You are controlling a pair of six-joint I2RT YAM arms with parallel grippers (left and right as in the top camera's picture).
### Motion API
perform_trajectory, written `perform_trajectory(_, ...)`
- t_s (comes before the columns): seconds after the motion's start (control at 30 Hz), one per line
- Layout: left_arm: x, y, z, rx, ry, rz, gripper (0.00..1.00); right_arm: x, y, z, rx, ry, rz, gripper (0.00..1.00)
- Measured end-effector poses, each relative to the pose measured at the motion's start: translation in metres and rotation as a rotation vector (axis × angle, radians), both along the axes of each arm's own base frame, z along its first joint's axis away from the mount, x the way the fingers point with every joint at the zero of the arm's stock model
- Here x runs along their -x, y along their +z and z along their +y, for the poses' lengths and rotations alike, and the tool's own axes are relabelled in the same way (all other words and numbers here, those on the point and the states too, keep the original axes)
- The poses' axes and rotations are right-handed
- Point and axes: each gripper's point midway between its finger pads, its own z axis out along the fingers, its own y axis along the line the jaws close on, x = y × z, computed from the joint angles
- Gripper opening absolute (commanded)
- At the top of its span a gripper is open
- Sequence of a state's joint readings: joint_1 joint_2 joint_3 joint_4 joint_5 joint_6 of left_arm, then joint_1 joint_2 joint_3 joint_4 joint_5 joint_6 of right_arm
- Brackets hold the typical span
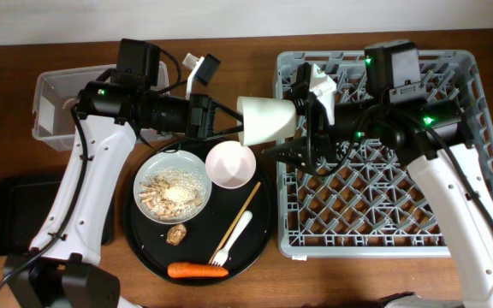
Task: Sort waste into correct bins and load items into the dishwasher rack
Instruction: 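Pass the white cup from the left gripper to the right gripper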
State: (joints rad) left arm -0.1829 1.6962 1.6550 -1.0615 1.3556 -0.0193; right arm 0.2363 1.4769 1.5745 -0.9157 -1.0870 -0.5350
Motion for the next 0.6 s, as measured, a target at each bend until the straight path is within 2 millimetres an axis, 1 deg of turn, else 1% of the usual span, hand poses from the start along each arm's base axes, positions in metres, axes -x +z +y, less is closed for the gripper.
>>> perform_trajectory(0.03, 0.0, -0.0001, 0.0, -0.001, 0.001, 0.0, 0.0, -0.0005, 0.0005, 0.0001, -0.001, 0.0, -0.005, 1.0)
perform_trajectory(0.17, -0.0002, -0.0004, 0.0001, -0.003, 0.002, -0.001, 0.0, 0.0016, -0.0005, -0.0001, 0.0, 0.002, 0.01, 0.9)
perform_trajectory(0.37, -0.0001, -0.0015, 0.0002, -0.009, 0.004, 0.003, 0.02, 0.0002, -0.0013, -0.0012, 0.0, -0.002, 0.013, 0.67)
perform_trajectory(0.4, -0.0003, -0.0018, 0.0002, -0.01, 0.005, 0.002, 0.06, -0.0003, -0.0019, -0.0014, 0.001, -0.002, 0.014, 0.63)
perform_trajectory(0.43, -0.0007, -0.002, 0.0004, -0.012, 0.006, 0.001, 0.07, 0.0, -0.0026, -0.0016, 0.001, -0.001, 0.019, 0.63)
perform_trajectory(0.5, -0.0028, -0.0031, 0.0024, -0.021, 0.017, 0.002, 0.08, 0.0013, -0.0027, -0.0009, -0.002, 0.008, 0.018, 0.59)
perform_trajectory(0.53, -0.0032, -0.0039, 0.0026, -0.025, 0.019, 0.001, 0.11, 0.0014, -0.0024, -0.0006, -0.003, 0.009, 0.015, 0.58)
perform_trajectory(0.6, -0.0038, -0.005, 0.0026, -0.031, 0.022, -0.003, 0.11, 0.0017, -0.0021, -0.0006, -0.007, 0.011, 0.017, 0.56)
